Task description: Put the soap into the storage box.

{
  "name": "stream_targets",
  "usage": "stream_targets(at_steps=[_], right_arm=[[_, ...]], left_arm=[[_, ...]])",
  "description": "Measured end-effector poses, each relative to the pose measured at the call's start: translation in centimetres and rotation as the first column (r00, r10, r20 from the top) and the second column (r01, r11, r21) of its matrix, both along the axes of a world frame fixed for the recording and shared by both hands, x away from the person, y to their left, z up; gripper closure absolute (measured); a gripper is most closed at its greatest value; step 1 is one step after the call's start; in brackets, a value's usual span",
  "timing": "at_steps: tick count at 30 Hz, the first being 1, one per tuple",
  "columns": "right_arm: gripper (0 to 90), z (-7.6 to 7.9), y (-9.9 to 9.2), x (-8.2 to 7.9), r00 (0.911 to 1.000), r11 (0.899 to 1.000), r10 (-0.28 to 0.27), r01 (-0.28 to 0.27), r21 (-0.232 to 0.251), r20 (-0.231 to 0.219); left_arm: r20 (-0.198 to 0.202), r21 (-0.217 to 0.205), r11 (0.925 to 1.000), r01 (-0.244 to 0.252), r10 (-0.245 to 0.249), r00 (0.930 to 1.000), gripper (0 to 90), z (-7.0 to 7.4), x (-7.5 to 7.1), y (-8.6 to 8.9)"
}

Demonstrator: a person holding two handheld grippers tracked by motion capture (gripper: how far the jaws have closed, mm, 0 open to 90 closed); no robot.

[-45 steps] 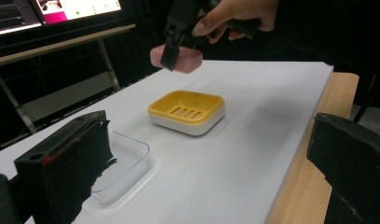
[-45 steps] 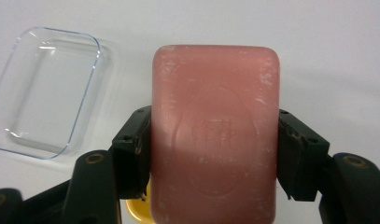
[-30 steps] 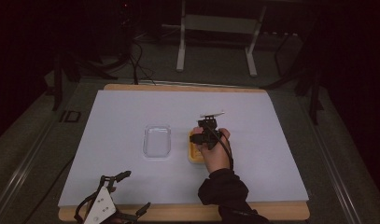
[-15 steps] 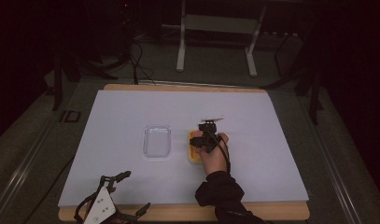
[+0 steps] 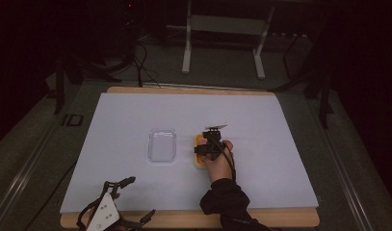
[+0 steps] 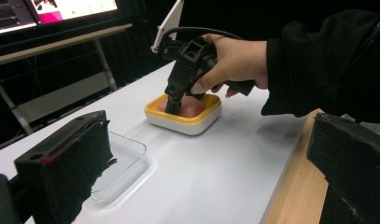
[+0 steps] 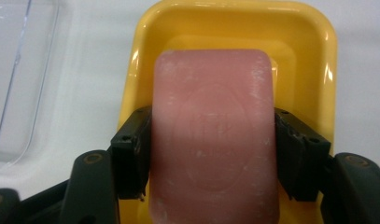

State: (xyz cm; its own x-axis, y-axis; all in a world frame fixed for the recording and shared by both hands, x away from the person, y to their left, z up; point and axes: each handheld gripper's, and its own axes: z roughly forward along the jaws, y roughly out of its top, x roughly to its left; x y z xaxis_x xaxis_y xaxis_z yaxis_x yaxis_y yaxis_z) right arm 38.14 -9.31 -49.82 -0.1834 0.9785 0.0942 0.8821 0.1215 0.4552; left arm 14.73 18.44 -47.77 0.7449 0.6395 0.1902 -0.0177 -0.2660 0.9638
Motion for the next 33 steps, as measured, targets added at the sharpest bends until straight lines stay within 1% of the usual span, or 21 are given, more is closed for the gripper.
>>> stream_targets(at_steps=[2,4,6,8,9,10,11,12,14,15,17,18,19,20,21,24,25,28,30,33], right_arm=[[34.6,0.3,-0.1,0.1,1.0,1.0,0.008,-0.008,0.007,0.005],[30.1,0.7,-0.1,0.1,0.9994,1.0,0.028,-0.028,-0.001,0.018],[29.8,1.3,-0.4,0.1,0.9987,0.999,0.036,-0.036,0.011,0.036],[26.4,1.9,-0.5,0.2,0.996,0.998,0.069,-0.069,0.0,0.057],[22.6,2.1,-0.6,0.2,0.9948,0.996,0.084,-0.084,0.0,0.058],[16.8,2.3,-0.8,0.2,0.9926,0.995,0.102,-0.103,0.011,0.066],[13.4,2.5,-1.0,0.1,0.9884,0.991,0.131,-0.133,0.025,0.078],[13.1,2.7,-1.1,0.1,0.9846,0.987,0.156,-0.158,0.03,0.08],[13.0,3.1,-1.4,0.0,0.9793,0.982,0.184,-0.187,0.034,0.084],[13.0,3.3,-1.6,0.0,0.9763,0.98,0.195,-0.199,0.031,0.094],[13.2,3.8,-2.0,0.0,0.9693,0.971,0.224,-0.231,0.066,0.101],[13.2,4.0,-2.2,0.0,0.9639,0.966,0.244,-0.251,0.066,0.108],[13.1,4.2,-2.3,-0.1,0.9599,0.963,0.257,-0.263,0.05,0.113],[13.1,4.4,-2.5,-0.1,0.9525,0.957,0.28,-0.287,0.044,0.119],[13.1,4.6,-2.7,-0.1,0.9439,0.948,0.304,-0.313,0.053,0.129],[13.2,5.1,-3.4,-0.4,0.9313,0.938,0.337,-0.345,0.042,0.139],[13.4,5.3,-3.6,-0.5,0.9291,0.936,0.341,-0.35,0.044,0.143],[13.5,5.7,-4.4,-0.8,0.9167,0.926,0.365,-0.376,0.038,0.162],[13.5,6.1,-4.9,-1.1,0.9116,0.921,0.376,-0.387,0.041,0.166],[13.7,6.5,-5.7,-1.5,0.9044,0.916,0.389,-0.399,0.029,0.176]], left_arm=[[-0.001,0.0,1.0,-0.001,0.001,1.0,0.5,0.0,0.0,0.0],[-0.001,0.0,1.0,-0.001,0.001,1.0,0.5,0.0,0.0,0.0],[-0.001,0.0,1.0,0.0,0.0,1.0,0.5,0.0,0.0,0.0],[-0.001,0.0,1.0,0.0,0.0,1.0,0.5,0.0,0.0,0.0],[-0.001,0.001,1.0,0.0,0.0,1.0,0.5,0.0,0.0,0.0],[-0.002,0.001,1.0,-0.001,0.001,1.0,0.5,0.0,0.0,0.0],[-0.002,0.0,1.0,-0.001,0.001,1.0,0.5,0.0,0.0,0.0],[-0.002,0.0,1.0,-0.001,0.001,1.0,0.5,0.0,0.0,0.0],[-0.003,0.002,1.0,-0.001,0.001,1.0,0.5,0.0,0.0,0.0],[-0.003,0.002,1.0,0.0,0.0,1.0,0.5,0.0,0.0,0.0],[-0.003,0.002,1.0,0.0,0.0,1.0,0.5,0.0,0.0,0.0],[-0.003,0.003,1.0,0.0,0.0,1.0,0.5,0.0,0.0,0.0],[-0.003,0.003,1.0,0.0,0.0,1.0,0.5,0.0,0.0,0.0],[-0.004,0.002,1.0,0.0,0.0,1.0,0.5,0.0,0.0,0.0],[-0.004,0.002,1.0,0.0,0.0,1.0,0.5,0.0,0.0,0.0],[-0.005,0.002,1.0,0.0,0.0,1.0,0.5,0.0,0.0,-0.1],[-0.005,0.003,1.0,0.0,0.0,1.0,0.5,0.0,0.0,-0.1],[-0.005,0.005,1.0,-0.001,0.001,1.0,0.5,-0.1,0.0,-0.1],[-0.005,0.004,1.0,-0.001,0.001,1.0,0.5,-0.1,0.0,-0.1],[-0.006,0.005,1.0,-0.002,0.002,1.0,0.5,-0.1,0.0,-0.1]])
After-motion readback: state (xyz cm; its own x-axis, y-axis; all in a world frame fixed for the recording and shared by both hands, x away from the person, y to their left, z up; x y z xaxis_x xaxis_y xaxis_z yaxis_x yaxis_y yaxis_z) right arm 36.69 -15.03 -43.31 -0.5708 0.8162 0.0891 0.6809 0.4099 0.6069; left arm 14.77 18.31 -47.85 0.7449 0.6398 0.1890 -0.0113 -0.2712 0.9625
